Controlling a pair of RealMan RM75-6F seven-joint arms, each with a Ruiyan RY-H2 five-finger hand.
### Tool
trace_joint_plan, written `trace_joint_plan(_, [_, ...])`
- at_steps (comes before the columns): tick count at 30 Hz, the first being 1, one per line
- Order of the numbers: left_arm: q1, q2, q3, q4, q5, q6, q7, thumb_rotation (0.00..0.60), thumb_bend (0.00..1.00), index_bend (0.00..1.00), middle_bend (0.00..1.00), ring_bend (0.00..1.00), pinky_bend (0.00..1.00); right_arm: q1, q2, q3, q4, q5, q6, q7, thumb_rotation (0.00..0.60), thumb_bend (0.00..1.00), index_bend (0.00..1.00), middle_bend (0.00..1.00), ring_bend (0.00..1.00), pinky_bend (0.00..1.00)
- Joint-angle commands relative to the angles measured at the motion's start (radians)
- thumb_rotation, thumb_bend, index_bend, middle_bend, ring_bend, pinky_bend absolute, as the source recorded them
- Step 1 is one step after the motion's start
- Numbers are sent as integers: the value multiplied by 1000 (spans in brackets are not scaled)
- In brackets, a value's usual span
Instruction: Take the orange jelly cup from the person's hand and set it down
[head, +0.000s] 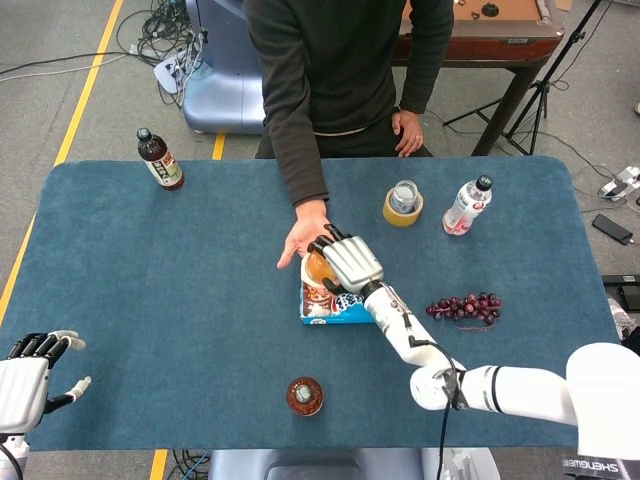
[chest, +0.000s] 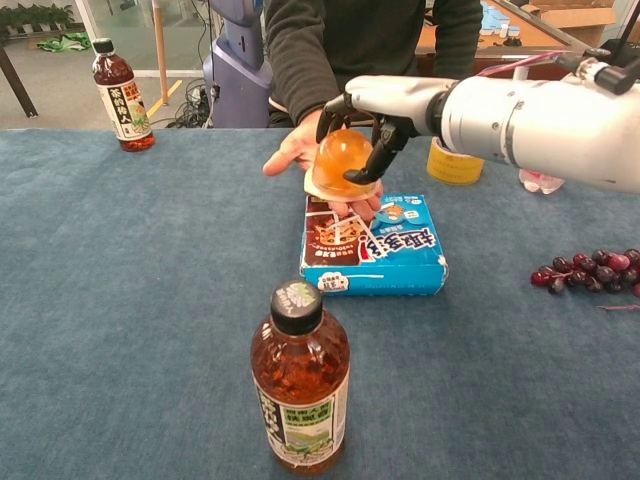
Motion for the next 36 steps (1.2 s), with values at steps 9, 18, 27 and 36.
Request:
trace_joint_plan(9, [2,1,-2,5,-6,-2,-4,600,171,419,338,288,204,30,-50,3,52,13,24,-8,600,487,538,367,206,591])
trace_joint_plan(18, [7,2,-3,11,-10,3,-13,600,171,419,338,288,204,18,-63,15,62,-31,51,42,600,568,668,560,426,743])
trace_joint_plan(27, [9,6,-5,12,-12,6,-16,600,171,419,338,288,204,-35,24,23,-33,-105,89,106,600,573,671,577,449,759])
trace_joint_plan(36, [6,8,-5,6,-8,0,-20,600,171,419,338,288,204,-140,187,-20,-185,-177,136,156,600,572,671,577,451,759])
